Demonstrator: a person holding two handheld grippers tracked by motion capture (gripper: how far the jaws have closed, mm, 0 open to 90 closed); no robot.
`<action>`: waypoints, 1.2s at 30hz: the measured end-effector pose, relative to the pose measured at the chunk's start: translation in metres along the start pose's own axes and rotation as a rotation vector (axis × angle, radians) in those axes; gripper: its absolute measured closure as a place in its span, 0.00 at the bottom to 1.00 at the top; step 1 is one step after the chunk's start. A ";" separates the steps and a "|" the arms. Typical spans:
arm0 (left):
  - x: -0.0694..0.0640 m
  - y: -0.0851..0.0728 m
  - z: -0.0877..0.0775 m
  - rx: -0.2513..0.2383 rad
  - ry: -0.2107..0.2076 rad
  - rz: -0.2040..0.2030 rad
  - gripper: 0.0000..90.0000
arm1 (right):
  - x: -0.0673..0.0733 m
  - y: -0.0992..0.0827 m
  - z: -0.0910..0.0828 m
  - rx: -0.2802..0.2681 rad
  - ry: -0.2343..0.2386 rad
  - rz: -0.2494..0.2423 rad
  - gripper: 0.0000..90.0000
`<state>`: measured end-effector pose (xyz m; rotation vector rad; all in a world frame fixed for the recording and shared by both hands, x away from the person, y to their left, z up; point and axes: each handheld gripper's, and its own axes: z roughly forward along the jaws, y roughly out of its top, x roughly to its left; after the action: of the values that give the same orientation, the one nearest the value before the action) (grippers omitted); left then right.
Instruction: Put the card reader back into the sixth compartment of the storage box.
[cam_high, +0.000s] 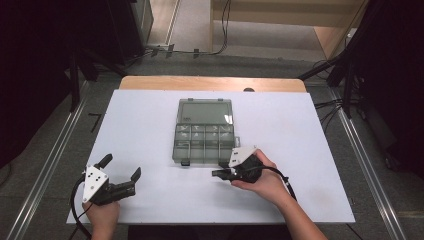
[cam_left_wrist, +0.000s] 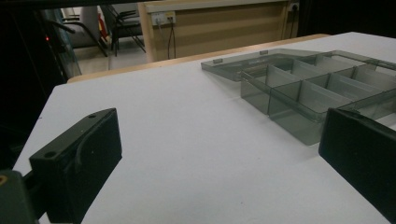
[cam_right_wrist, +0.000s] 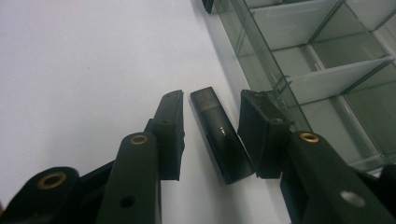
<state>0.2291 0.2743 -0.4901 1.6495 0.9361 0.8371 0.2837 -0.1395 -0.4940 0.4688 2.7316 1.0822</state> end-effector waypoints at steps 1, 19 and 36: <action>0.000 0.000 0.000 0.000 0.000 0.000 0.00 | 0.000 0.000 0.001 0.001 0.004 -0.004 0.67; 0.000 0.000 0.000 0.003 0.001 0.001 0.00 | -0.003 -0.003 0.015 0.034 0.008 -0.018 0.68; 0.000 0.000 0.000 0.003 0.002 0.001 0.00 | -0.002 -0.005 0.016 0.033 0.017 0.012 0.79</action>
<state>0.2291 0.2741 -0.4900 1.6518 0.9380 0.8389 0.2886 -0.1331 -0.5088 0.4829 2.7689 1.0508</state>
